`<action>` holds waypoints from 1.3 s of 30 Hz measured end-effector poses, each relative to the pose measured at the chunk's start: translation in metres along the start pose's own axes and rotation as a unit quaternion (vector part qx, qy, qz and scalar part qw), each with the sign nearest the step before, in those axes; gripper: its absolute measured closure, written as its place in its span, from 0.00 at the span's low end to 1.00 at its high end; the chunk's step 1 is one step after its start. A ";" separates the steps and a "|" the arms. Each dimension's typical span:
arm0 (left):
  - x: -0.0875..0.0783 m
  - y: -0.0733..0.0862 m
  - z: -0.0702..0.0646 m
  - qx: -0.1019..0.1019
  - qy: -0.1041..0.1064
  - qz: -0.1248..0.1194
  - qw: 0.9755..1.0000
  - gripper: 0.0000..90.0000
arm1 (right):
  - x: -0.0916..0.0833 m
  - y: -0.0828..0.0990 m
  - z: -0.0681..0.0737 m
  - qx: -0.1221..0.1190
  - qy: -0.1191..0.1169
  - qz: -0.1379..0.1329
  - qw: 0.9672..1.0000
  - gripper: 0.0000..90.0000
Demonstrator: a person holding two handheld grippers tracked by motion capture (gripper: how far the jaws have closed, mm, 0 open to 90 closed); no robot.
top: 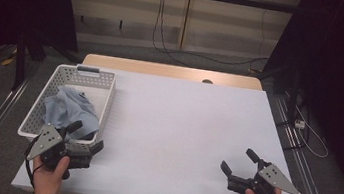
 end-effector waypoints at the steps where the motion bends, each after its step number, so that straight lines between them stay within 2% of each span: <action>1: 0.000 0.000 0.000 -0.002 0.000 -0.002 1.000 0.02 | 0.000 0.000 0.000 -0.001 -0.001 0.000 1.000 0.01; 13: 0.002 -0.001 0.002 -0.006 0.002 -0.002 1.000 0.02 | -0.001 0.000 0.002 -0.014 -0.006 0.006 1.000 0.01; 17: 0.000 -0.001 0.002 -0.009 0.000 0.004 1.000 0.02 | 0.001 0.000 0.003 -0.012 -0.009 0.008 1.000 0.01; 18: -0.001 -0.002 0.003 -0.004 -0.004 0.006 1.000 0.02 | 0.002 0.000 0.004 -0.012 -0.010 0.007 1.000 0.01; 22: -0.002 -0.007 0.005 -0.006 -0.013 0.013 1.000 0.02 | 0.003 0.000 0.006 -0.022 -0.019 0.008 1.000 0.01; 26: 0.000 -0.013 0.007 -0.002 -0.026 0.018 0.999 0.02 | -0.001 -0.004 0.007 -0.018 -0.017 -0.001 1.000 0.01; 30: 0.000 -0.019 0.010 0.002 -0.037 0.025 0.999 0.02 | -0.002 -0.004 0.007 -0.024 -0.018 0.001 1.000 0.01; 39: 0.001 -0.028 0.026 -0.022 -0.070 0.043 0.996 0.02 | -0.003 -0.003 0.006 -0.025 -0.018 0.004 1.000 0.02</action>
Point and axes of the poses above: each handheld gripper's, and its own axes: x roughly forward along the jaws, y roughly out of its underside, z roughly to its left, the point moved 8 cm from there along x, roughly forward along the jaws, and after that the axes turned 8 degrees about -x, right-handed, at the moved point
